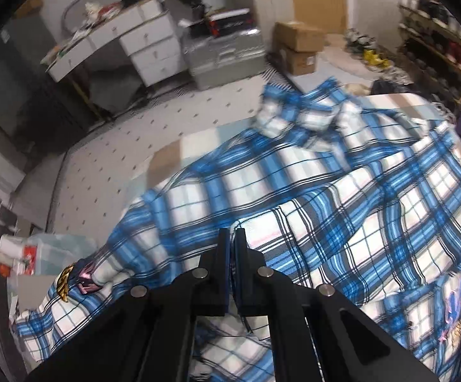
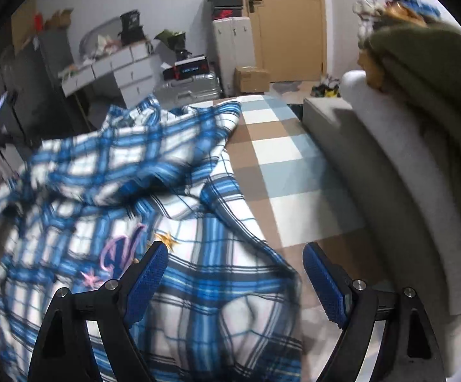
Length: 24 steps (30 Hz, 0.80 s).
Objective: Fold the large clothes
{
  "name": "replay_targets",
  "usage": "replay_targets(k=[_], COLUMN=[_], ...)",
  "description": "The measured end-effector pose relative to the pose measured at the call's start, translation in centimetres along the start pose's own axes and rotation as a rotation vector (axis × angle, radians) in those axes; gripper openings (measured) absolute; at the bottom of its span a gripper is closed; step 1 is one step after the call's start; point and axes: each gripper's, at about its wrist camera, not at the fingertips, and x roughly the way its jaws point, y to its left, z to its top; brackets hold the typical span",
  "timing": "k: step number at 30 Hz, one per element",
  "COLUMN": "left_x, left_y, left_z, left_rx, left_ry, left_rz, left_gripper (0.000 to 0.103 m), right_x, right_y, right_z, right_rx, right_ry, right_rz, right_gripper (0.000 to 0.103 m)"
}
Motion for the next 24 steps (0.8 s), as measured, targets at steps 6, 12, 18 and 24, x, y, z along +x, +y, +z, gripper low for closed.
replay_targets(k=[6,12,18,24], left_x=[4.3,4.9,-0.9,-0.2], left_y=[3.6,6.0,5.8,-2.4], left_z=[-1.8,-2.7,-3.7,-2.5], left_rx=[-0.107,-0.177,-0.257,-0.027], left_ry=[0.082,0.133,-0.051,-0.037], left_rz=[0.128,0.163,0.032,-0.100], left_gripper=[0.000,0.005,0.070,0.090], right_x=[-0.3,0.1,-1.7,-0.7], right_y=[-1.1,-2.6,-1.0,2.1], right_z=[-0.3,0.0,2.1,4.9], right_rx=[-0.011,0.010,0.038,0.116], right_ry=[0.004,0.040,-0.008,-0.089], right_rz=[-0.060,-0.088,0.051,0.356], right_gripper=[0.087,0.087,0.088,0.093])
